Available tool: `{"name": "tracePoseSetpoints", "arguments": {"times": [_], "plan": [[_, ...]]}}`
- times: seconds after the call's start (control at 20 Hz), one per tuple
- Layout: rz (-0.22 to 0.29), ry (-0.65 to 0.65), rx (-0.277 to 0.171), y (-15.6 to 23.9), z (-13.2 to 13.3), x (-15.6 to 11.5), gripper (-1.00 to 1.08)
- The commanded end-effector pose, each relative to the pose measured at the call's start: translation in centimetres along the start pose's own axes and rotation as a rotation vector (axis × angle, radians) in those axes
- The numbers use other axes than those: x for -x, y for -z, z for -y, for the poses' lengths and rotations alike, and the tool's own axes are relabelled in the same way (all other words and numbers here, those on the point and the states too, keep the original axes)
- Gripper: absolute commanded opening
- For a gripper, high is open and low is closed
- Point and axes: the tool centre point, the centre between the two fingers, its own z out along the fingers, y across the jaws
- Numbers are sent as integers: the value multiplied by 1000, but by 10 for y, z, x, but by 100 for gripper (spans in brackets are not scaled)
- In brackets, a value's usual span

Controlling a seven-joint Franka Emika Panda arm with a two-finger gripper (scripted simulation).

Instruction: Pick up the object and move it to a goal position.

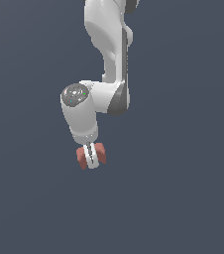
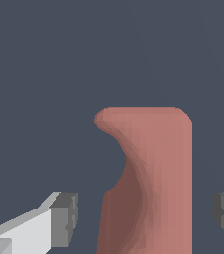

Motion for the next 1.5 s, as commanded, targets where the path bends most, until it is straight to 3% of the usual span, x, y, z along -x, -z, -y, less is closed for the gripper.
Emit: {"name": "tracePoseSetpoints", "arguments": {"times": [0.0,0.4,0.45,1.1,1.45], "plan": [[0,-2,1,-14,-1,0,100],[0,-3,1,-28,0,0,100],[0,-3,1,-28,0,0,-100],[0,-3,0,-24,0,-1,-100],[0,-3,0,8,0,1,-100]]}}
